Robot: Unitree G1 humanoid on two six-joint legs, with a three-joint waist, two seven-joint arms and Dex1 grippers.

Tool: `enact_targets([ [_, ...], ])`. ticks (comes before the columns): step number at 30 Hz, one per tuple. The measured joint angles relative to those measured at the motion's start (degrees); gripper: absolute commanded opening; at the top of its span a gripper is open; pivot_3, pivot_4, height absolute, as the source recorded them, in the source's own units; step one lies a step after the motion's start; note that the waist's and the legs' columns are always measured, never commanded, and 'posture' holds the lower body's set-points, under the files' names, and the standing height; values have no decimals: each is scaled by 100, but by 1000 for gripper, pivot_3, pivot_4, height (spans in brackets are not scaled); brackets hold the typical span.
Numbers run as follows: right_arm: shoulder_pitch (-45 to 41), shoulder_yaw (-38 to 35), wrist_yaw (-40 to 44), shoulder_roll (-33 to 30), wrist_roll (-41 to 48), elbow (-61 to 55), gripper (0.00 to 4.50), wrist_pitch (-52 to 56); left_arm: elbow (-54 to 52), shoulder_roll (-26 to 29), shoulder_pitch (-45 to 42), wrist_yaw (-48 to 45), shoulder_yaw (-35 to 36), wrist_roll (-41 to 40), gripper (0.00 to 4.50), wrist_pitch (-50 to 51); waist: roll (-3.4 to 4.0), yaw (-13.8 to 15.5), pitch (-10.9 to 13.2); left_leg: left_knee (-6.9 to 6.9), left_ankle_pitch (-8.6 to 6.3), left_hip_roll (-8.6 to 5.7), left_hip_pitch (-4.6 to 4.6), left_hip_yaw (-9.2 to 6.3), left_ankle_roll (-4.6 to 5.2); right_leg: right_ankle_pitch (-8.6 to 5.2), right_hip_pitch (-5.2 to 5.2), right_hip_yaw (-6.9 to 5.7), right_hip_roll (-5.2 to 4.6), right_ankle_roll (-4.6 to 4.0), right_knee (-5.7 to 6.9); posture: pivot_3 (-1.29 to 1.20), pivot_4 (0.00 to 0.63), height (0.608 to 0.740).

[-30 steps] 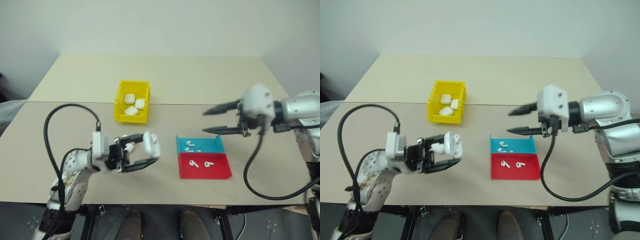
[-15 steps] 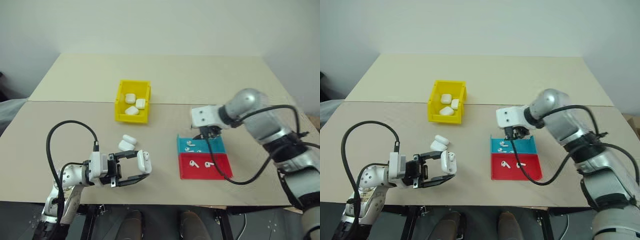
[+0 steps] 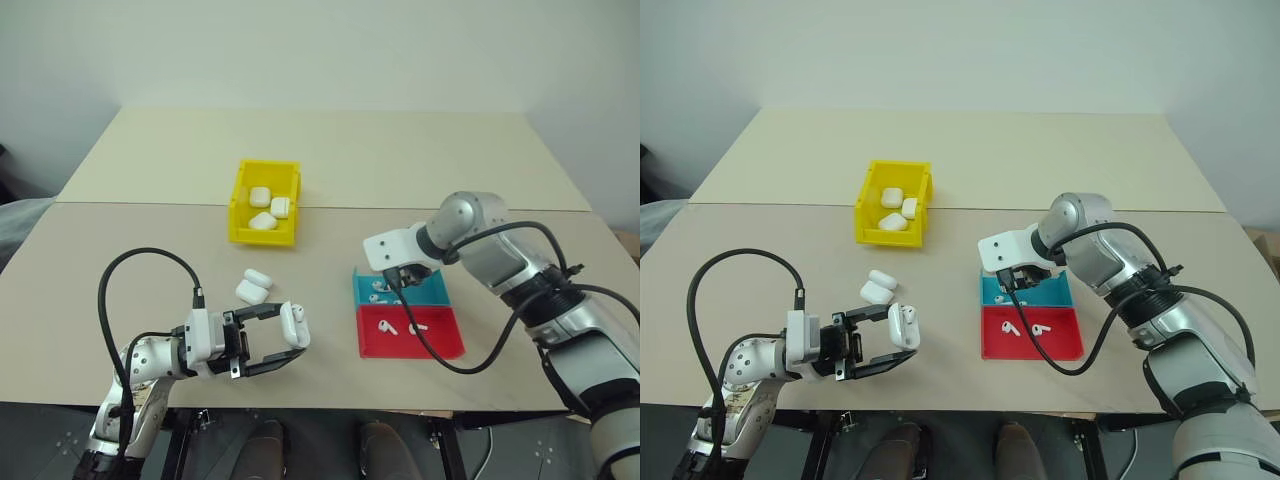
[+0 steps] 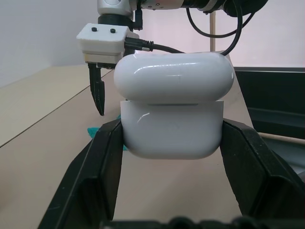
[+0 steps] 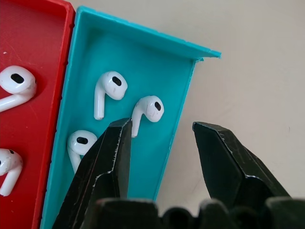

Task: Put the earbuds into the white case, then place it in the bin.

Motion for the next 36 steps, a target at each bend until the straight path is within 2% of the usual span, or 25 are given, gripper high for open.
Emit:
enact_targets([
  [20, 204, 0, -161, 294, -410, 257, 2483, -319, -57, 8, 10, 121, -2, 2, 2768, -21, 0, -6, 0, 0, 0, 0, 7, 7, 0, 0, 7, 0, 2, 0, 1, 0, 150, 740],
  [23, 204, -2, -192, 318, -436, 309, 1899, -377, -81, 8, 24, 132, -2, 2, 2768, -21, 1, -7, -1, 1, 1, 0, 11, 9, -1, 0, 11, 0, 2, 0, 2, 0, 150, 740],
  [36, 205, -12, -253, 354, -497, 398, 1899, -539, -204, 95, 95, 263, -2, 2, 2768, 36, 1, -5, -1, 1, 2, 1, 17, 11, -4, 1, 16, -1, 3, -2, 5, 0, 150, 740],
])
